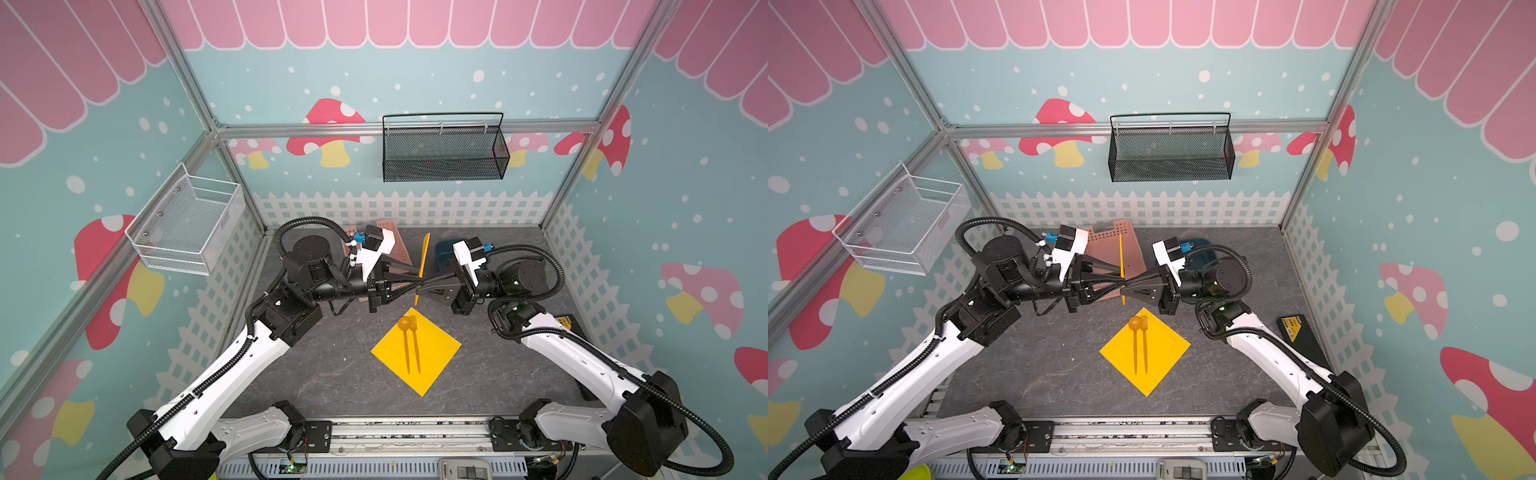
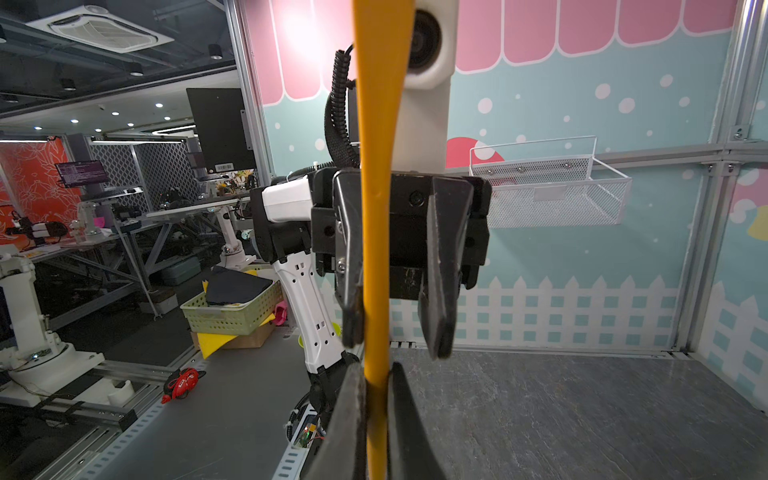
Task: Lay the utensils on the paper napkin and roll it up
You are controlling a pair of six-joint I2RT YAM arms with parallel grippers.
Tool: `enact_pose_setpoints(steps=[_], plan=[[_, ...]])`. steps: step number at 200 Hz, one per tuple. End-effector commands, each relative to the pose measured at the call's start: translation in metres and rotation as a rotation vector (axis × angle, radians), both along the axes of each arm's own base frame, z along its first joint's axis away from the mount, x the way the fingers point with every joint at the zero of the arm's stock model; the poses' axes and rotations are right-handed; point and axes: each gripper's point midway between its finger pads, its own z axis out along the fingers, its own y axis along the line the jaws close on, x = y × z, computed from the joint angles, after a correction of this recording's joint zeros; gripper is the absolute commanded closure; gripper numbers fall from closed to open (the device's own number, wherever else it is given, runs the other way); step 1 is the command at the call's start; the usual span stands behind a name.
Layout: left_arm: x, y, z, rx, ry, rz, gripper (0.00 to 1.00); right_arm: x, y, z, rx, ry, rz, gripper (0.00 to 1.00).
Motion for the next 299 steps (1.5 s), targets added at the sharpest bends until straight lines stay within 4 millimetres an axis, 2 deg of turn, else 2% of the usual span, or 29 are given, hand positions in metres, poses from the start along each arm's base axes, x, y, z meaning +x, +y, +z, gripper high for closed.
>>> enact_pose_setpoints(steps=[1,62,229,299], plan=[[0.001,-0.001,-0.009,0.024,-0.025,0.006,0.74,-0.002,0.0,0.002,0.008,-0.007,0.001,1.0],[-0.001,-0.002,-0.006,0.021,-0.035,0.006,0.73,0.008,0.003,0.0,-0.008,0.015,-0.043,1.0],[0.004,-0.004,-0.018,0.058,-0.032,0.026,0.77,0.005,0.001,0.012,0.011,-0.003,-0.042,1.0],[0.005,-0.002,-0.015,0.056,-0.044,0.036,0.79,0.006,0.003,0.008,0.001,0.011,-0.035,1.0]])
